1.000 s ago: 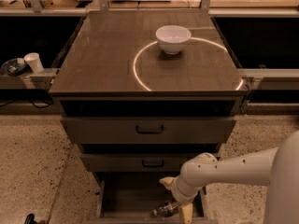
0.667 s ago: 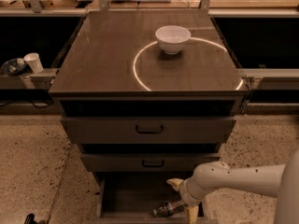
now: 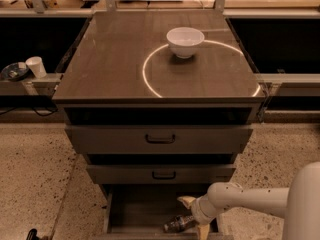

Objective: Pick water bottle from bottom drawer and place on counter

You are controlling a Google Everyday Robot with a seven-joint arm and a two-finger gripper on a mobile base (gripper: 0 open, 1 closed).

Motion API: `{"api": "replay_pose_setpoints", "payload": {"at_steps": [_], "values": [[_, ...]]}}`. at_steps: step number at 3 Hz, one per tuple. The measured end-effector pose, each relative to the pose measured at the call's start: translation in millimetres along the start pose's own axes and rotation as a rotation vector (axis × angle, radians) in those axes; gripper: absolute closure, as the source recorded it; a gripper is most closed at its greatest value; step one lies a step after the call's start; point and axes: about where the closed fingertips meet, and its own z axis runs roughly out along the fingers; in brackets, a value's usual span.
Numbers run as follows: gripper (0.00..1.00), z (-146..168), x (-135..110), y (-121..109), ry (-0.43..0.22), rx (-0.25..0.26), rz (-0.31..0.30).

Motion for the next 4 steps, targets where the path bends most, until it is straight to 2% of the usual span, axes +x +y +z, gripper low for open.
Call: {"api": "replay_pose_setpoints", "payload": {"at_steps": [2,4], "values": [[0.28,37.1,27.7,-15.2,0.011,-0.002,0.007],[0.27,67.9,53.3,-12.6,0.023,-0.067,0.025]]}}
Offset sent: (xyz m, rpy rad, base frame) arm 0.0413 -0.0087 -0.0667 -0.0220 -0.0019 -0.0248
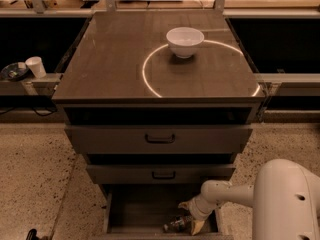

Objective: Pick water bottle from bottom drawer and place on counter

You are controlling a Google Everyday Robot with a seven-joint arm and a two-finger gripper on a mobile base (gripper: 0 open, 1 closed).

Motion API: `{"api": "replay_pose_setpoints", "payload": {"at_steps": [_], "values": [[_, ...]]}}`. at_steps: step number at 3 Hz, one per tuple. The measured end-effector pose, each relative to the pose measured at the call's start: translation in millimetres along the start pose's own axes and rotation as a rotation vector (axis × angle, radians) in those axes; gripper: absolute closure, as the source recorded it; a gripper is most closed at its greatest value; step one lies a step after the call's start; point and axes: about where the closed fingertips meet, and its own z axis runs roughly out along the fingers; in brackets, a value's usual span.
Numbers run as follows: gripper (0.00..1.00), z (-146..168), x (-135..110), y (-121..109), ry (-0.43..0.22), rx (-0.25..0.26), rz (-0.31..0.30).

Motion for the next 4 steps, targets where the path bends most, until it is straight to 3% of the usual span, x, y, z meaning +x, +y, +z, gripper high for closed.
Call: {"api": "replay_pose_setpoints", "payload": {"at_steps": [2,3,4], "values": [[0.29,5.4,3.2,0.7,-0.001,-0.02,0.0],[0.35,7.3,8.2,-0.7,0.003,-0.017,-0.006],[0.33,4.1,7.1,-1.1,0.004,-0.017,-0.006]]}}
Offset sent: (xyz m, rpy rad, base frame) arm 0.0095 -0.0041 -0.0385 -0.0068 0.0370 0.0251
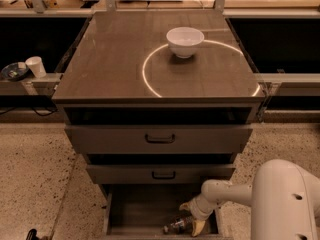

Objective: Pick water bottle from bottom drawer and place on counter

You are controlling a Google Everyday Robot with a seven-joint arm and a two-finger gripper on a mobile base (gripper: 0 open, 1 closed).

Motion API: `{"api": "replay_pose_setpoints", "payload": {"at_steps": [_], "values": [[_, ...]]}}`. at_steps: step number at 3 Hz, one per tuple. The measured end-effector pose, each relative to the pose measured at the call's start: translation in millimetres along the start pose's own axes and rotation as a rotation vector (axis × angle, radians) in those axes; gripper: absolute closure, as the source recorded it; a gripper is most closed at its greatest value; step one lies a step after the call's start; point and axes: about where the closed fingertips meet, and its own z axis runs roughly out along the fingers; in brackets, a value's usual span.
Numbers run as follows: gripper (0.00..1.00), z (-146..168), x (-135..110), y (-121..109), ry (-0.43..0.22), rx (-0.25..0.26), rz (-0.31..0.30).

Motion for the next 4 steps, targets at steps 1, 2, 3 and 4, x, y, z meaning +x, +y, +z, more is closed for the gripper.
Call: {"api": "replay_pose_setpoints", "payload": {"at_steps": [1,2,3,4], "values": [[0.34,-12.4,-3.2,-0.1,0.025,-0.007,-0.016],[0.33,-27.7,-4.9,-1.7,0.052,-0.033,-0.031],[0.35,-23.5,-1.0,-2.3,0.047,-0.025,-0.023],[0.34,-15.8,1.2,-4.7,0.046,-0.008,-0.013]]}}
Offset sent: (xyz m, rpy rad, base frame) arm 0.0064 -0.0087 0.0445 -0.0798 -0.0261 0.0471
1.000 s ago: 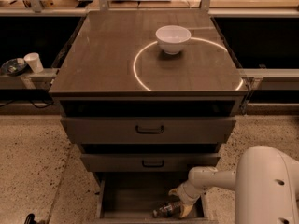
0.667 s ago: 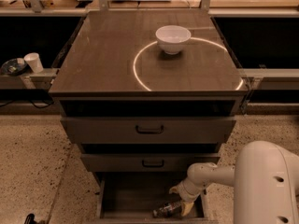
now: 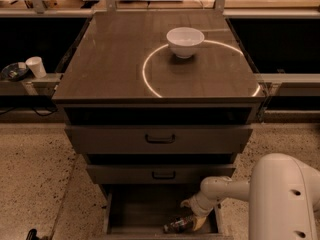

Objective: Pick water bottle from bottom drawer and place on counter

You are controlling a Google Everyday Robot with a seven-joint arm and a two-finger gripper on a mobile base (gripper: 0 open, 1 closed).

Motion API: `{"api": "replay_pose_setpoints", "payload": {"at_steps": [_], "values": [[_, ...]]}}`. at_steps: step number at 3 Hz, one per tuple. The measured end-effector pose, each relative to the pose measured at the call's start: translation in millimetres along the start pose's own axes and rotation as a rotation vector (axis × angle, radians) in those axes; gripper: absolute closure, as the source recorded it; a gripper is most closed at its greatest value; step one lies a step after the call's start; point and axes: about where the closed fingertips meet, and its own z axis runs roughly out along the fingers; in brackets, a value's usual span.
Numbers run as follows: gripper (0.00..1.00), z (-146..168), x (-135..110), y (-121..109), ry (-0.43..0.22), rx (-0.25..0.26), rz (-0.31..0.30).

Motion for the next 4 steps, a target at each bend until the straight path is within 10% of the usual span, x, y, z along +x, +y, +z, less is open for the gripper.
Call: {"api": "replay_pose_setpoints", "payload": {"at_steps": [4], "values": [[0.35,52.3,7.9,-0.1,-0.039,0.008,0.018]]}}
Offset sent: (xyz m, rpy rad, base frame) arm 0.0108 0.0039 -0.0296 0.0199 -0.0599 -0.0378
